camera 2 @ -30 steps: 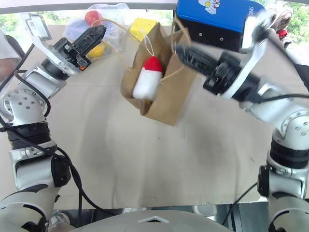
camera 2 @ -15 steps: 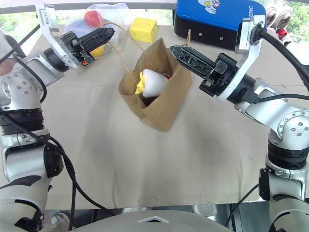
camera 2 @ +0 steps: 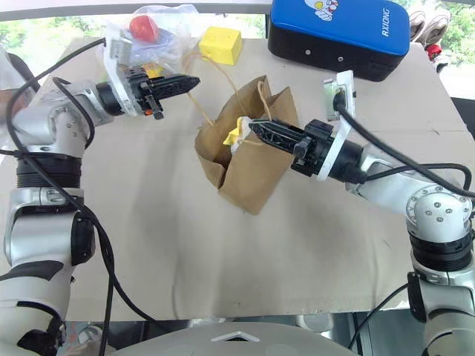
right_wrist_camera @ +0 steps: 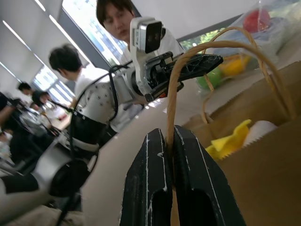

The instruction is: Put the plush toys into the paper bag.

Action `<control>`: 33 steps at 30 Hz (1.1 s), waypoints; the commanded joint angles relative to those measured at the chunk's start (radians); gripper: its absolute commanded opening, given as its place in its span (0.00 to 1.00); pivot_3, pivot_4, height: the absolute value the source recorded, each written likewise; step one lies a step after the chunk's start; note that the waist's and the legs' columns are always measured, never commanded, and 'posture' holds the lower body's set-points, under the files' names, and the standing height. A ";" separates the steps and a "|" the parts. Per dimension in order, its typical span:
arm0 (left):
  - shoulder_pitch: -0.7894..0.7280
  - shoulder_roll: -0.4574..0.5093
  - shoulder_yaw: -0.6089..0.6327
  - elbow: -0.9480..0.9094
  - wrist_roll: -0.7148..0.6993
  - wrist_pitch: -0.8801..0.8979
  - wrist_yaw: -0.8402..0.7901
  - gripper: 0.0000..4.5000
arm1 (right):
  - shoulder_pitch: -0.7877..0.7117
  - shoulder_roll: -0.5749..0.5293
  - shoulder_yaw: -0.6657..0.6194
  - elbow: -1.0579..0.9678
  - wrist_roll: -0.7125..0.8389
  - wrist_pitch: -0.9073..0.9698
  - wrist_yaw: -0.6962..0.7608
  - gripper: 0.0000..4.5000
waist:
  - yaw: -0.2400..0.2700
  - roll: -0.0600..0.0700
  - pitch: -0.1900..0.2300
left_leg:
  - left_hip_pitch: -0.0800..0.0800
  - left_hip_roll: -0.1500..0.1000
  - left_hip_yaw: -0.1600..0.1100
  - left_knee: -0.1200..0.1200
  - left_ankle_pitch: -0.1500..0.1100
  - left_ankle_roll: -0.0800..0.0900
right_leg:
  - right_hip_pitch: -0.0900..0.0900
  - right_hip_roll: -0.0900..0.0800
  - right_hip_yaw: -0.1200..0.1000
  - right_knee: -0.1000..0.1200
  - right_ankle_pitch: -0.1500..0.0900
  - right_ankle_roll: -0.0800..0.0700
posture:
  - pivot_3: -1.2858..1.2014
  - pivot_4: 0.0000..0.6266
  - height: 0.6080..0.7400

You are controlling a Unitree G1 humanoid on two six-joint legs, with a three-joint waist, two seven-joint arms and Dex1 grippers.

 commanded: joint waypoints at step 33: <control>0.755 0.004 0.115 -0.829 -0.240 0.052 -0.004 1.00 | 0.118 -0.043 0.325 0.152 -0.974 -0.365 0.786 0.01 | 0.000 0.001 0.000 | 0.005 0.000 0.001 0.003 0.000 0.000 | 0.003 0.000 0.001 0.001 -0.004 0.000 | 0.52 0.24 1.00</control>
